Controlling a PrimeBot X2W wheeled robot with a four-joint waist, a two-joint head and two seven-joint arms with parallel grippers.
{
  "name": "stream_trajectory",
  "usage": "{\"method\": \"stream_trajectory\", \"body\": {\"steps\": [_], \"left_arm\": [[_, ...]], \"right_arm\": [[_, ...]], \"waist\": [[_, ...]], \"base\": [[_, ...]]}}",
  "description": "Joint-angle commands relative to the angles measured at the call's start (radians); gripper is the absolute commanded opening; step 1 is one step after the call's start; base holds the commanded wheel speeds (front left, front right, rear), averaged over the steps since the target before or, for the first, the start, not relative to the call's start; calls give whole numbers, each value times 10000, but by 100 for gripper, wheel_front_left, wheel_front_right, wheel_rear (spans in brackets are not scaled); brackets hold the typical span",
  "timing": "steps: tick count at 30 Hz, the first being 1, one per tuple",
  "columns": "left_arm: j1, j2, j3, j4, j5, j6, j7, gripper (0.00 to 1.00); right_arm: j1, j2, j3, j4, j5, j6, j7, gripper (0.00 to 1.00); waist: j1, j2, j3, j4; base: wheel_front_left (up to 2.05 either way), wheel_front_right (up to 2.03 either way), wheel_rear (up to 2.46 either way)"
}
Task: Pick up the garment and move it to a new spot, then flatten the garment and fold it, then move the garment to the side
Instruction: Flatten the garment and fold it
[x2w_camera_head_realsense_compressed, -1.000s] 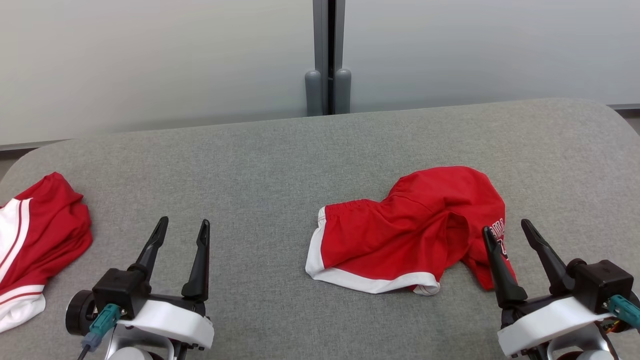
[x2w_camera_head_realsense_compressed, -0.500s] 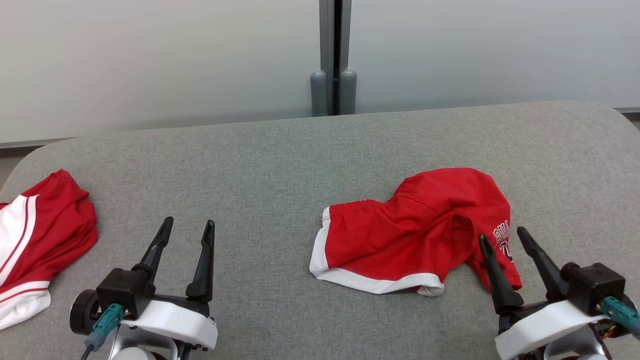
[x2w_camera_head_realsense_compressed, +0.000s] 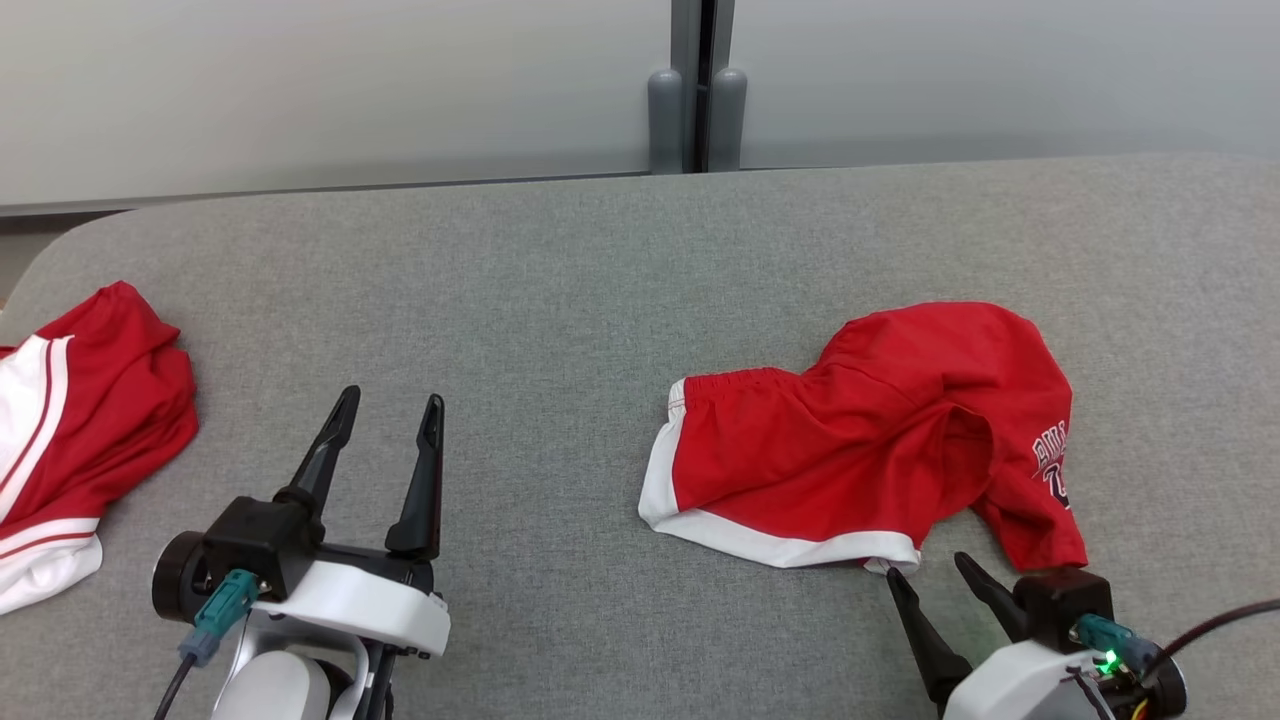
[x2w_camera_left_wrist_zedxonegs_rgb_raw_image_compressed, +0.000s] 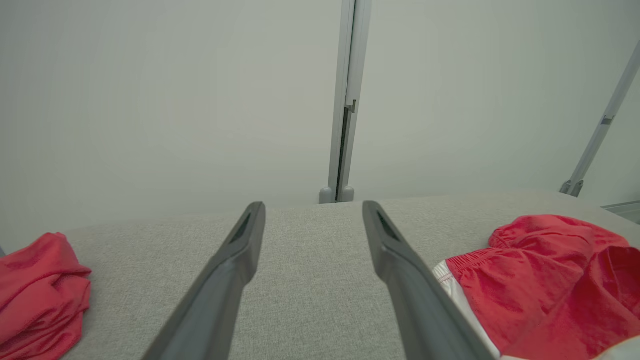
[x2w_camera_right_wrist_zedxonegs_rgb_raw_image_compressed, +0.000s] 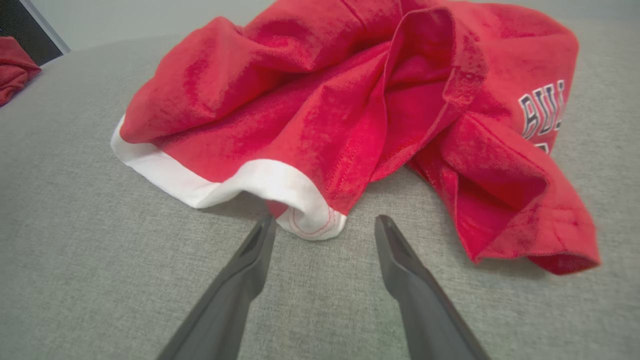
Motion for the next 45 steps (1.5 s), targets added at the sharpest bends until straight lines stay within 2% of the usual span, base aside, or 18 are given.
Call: {"method": "stream_trajectory", "body": {"steps": [1,4,5,6,7,8,13,20,22,26,27,28,29,30,37,45], "left_arm": [[-181,22,-5,70,-17,-44,-63,100],[-318,40,20,153,-13,-8,-121,100],[-360,51,32,179,9,23,-147,100],[-399,49,42,193,10,23,-166,100],[-438,51,47,217,1,28,-190,100],[-462,55,49,238,3,31,-205,100],[-594,38,45,288,-23,37,-301,100],[-649,58,59,369,-43,71,-384,100],[-660,50,40,381,-49,69,-408,100],[-671,-1,-22,447,-81,52,-426,100],[-671,-14,-27,470,-96,54,-436,100],[-683,-28,-42,484,-97,52,-437,100],[-696,-35,-43,496,-86,47,-445,100],[-706,-40,-45,507,-96,40,-450,100],[-564,44,-2,549,-125,101,-495,100],[-153,196,81,540,-96,275,-508,100]], "right_arm": [[-246,-15,30,226,-106,-17,-124,100],[-646,74,124,873,-199,-17,-78,100],[-801,112,122,1007,-168,-17,-144,85],[-937,124,145,1165,-154,-17,-220,45],[-1042,130,167,1217,-179,-17,-330,18],[-1113,134,179,1262,-195,-17,-441,0],[-1254,-172,-261,573,-572,-17,-1318,0],[-1262,-923,-1141,-1037,-1478,-19,-1575,0],[-1268,-1095,-1409,-1182,-1677,-19,-1603,0],[-959,-1022,-1781,-517,-1644,-19,-1449,0],[-870,-966,-1801,-216,-1618,-17,-1357,6],[-865,-892,-1863,47,-1540,-19,-1358,24],[-871,-824,-1848,302,-1512,-17,-1316,89],[-885,-736,-1844,477,-1411,-17,-1378,100],[-655,-418,-1954,771,-1105,-17,-1587,100],[483,-279,-1524,-795,-816,-19,-1225,100]], "waist": [[0,0,102,50],[0,0,252,30],[0,0,292,11],[0,0,326,-5],[0,0,366,-29],[0,0,391,-56],[0,0,498,-234],[0,0,499,-416],[0,0,491,-437],[0,0,466,-414],[0,0,464,-406],[0,0,471,-391],[0,0,476,-381],[0,0,475,-374],[0,0,362,-434],[0,0,12,-635]], "base": [[0,0,0],[0,0,0],[0,0,0],[0,0,0],[0,0,0],[0,0,0],[0,0,0],[0,0,0],[0,0,0],[0,0,0],[0,0,0],[0,0,0],[0,0,0],[0,0,0],[0,0,0],[0,0,0]]}}
